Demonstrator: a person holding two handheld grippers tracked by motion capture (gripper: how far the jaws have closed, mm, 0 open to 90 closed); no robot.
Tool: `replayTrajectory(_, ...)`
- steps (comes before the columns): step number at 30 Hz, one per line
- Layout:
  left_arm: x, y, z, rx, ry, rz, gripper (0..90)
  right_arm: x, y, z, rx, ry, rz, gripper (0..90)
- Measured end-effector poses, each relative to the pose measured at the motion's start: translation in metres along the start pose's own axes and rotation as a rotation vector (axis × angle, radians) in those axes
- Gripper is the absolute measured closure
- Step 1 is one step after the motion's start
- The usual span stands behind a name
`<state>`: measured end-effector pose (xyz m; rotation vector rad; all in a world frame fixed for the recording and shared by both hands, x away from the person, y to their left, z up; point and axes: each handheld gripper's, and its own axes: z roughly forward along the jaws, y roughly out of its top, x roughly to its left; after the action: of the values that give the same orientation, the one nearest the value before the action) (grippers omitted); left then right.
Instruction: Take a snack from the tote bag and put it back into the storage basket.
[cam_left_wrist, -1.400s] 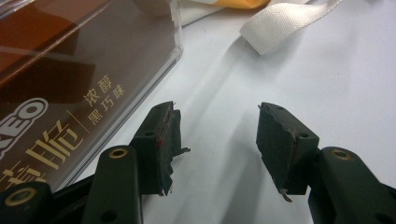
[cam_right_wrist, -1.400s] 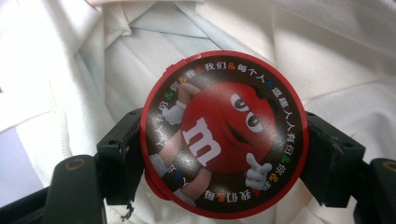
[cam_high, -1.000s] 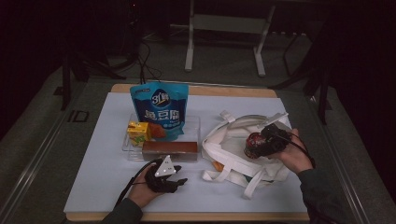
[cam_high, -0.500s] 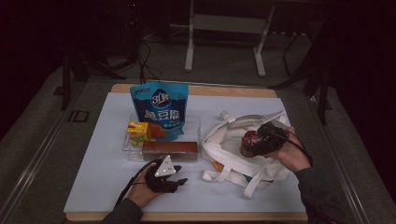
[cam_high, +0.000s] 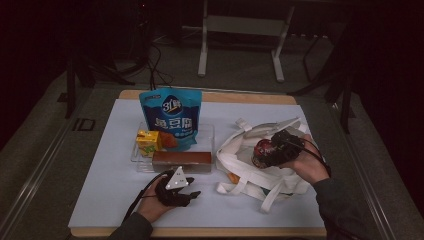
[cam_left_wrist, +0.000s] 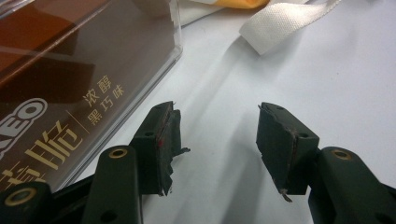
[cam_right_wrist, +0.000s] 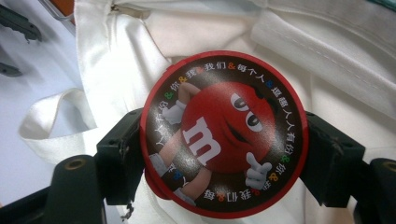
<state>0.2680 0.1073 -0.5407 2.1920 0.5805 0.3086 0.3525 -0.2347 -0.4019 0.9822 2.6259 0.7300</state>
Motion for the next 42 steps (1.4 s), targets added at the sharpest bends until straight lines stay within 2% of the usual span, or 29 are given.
replayTrajectory(42, 0.000, 0.000, 0.000, -0.001, -0.001, 0.000, 47.1, 0.028, 0.033, 0.000, -0.033, 0.065, -0.050, 25.4)
